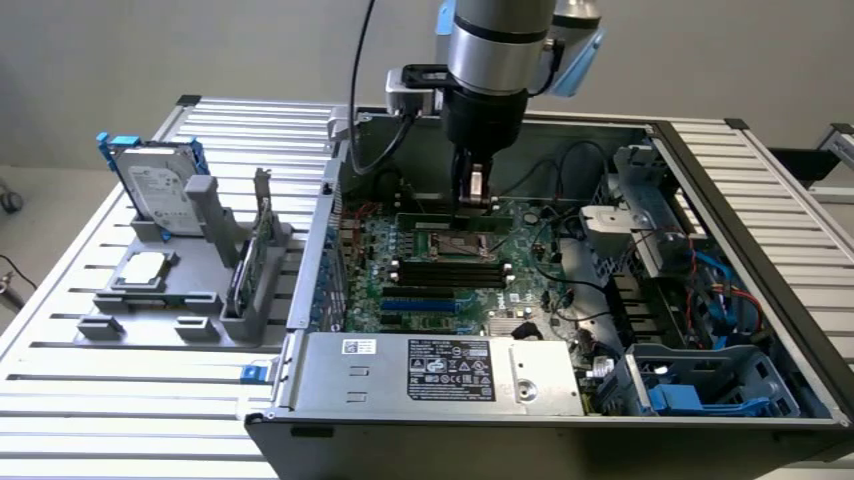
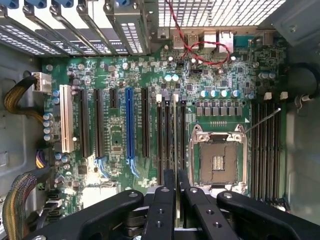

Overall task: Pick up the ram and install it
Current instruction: 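Insert the ram into the slot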

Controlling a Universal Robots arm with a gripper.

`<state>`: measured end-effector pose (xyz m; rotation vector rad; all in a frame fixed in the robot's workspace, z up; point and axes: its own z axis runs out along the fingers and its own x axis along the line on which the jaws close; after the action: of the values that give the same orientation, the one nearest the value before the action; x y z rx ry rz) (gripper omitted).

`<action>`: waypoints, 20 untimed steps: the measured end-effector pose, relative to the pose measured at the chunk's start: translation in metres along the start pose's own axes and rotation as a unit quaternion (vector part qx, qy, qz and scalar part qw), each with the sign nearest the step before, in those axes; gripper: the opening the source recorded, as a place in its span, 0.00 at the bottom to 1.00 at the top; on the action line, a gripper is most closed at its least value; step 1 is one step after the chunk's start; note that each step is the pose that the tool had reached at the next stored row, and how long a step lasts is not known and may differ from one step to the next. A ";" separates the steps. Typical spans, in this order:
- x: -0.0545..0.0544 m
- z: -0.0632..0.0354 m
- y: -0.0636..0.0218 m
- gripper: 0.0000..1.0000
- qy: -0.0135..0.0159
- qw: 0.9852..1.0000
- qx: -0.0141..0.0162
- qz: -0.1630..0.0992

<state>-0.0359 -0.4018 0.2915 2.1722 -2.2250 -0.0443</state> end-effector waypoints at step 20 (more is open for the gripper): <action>0.010 0.0362 -0.0065 0.14 0.000 1.000 0.000 0.000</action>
<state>-0.0312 -0.4117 0.2551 2.1730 -2.2243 -0.0443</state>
